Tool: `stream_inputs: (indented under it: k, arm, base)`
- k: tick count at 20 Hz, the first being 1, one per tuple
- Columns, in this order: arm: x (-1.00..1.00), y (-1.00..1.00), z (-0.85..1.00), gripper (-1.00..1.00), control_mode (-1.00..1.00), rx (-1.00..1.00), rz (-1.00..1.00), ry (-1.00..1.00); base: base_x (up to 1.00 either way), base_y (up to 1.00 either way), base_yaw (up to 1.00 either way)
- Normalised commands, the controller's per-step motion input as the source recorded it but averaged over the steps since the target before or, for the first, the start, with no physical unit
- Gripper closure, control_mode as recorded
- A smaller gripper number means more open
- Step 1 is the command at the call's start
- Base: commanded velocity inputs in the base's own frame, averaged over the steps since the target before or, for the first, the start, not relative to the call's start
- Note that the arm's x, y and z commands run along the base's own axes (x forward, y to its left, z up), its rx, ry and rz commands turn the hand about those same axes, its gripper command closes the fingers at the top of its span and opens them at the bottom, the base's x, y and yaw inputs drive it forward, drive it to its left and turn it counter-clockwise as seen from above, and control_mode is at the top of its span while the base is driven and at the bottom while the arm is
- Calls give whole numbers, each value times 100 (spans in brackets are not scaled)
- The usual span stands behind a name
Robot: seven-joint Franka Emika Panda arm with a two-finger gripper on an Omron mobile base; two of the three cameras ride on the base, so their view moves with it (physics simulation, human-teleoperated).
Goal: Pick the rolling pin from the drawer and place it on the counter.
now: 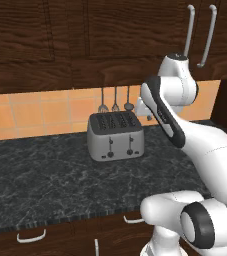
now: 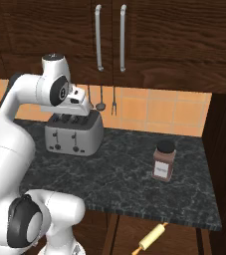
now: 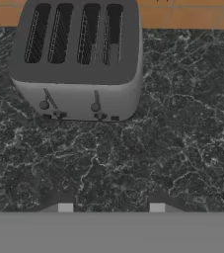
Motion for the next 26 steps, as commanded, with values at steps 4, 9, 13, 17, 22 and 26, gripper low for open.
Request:
stream_inputs:
  k: [4, 9, 13, 17, 22, 26]
  arm:
    - [-12, -25, -1, -100, -100, -1, -1, 0]
    - [-90, -96, -32, -100, -100, 1, -22, 3]
    - [-98, -100, -59, -100, -100, 7, -27, 8]
    - [-99, -100, -78, -100, -100, 9, -26, 6]
    - [-88, -100, -82, -100, -100, 0, -26, 8]
    - [-48, -83, -82, -100, -100, 0, -18, 7]
  base:
    - [0, 0, 0]
    - [0, 0, 0]
    - [0, 0, 0]
    - [0, 0, 0]
    - [0, 0, 0]
    - [0, 0, 0]
